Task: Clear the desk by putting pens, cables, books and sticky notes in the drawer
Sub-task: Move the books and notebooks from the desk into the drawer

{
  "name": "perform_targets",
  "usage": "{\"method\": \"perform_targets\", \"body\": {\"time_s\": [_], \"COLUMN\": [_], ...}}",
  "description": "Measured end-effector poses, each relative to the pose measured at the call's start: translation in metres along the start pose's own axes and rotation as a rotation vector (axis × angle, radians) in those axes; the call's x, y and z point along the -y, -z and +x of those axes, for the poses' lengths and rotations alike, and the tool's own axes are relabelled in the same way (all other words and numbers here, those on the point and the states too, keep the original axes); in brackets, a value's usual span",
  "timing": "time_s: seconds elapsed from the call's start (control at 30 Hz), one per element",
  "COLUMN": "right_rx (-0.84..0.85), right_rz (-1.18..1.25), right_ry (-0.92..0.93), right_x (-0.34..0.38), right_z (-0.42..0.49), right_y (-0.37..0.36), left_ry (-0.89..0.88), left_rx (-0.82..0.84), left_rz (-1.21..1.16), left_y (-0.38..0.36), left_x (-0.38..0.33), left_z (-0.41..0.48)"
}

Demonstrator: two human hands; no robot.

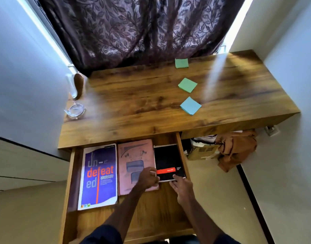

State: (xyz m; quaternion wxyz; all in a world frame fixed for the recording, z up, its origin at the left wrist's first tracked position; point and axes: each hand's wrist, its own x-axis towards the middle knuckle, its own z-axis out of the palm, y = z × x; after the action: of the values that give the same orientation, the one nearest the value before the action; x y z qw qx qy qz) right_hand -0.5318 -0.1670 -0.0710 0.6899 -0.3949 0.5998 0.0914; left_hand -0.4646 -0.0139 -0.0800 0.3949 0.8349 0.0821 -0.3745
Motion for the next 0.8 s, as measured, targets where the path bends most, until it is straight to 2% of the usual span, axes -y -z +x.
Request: {"method": "perform_targets", "body": {"time_s": [0.17, 0.33, 0.5, 0.63, 0.8], "right_rx": [-0.013, -0.039, -0.099, -0.093, -0.057], "right_rz": [0.059, 0.091, 0.114, 0.092, 0.052], "right_ry": [-0.103, -0.101, -0.087, -0.033, -0.036], "right_x": [-0.026, -0.026, -0.018, -0.012, -0.005], "right_z": [0.002, 0.013, 0.016, 0.022, 0.034], "right_y": [-0.01, -0.023, -0.047, -0.068, -0.083], "left_ry": [-0.07, -0.161, -0.338, -0.441, -0.481], "left_rx": [0.139, 0.142, 0.166, 0.17, 0.159], "left_rz": [0.267, 0.491, 0.742, 0.787, 0.816], "left_y": [-0.013, 0.004, 0.018, 0.024, 0.025], "left_x": [0.009, 0.013, 0.028, 0.037, 0.041], "left_z": [0.011, 0.027, 0.037, 0.043, 0.049]}}
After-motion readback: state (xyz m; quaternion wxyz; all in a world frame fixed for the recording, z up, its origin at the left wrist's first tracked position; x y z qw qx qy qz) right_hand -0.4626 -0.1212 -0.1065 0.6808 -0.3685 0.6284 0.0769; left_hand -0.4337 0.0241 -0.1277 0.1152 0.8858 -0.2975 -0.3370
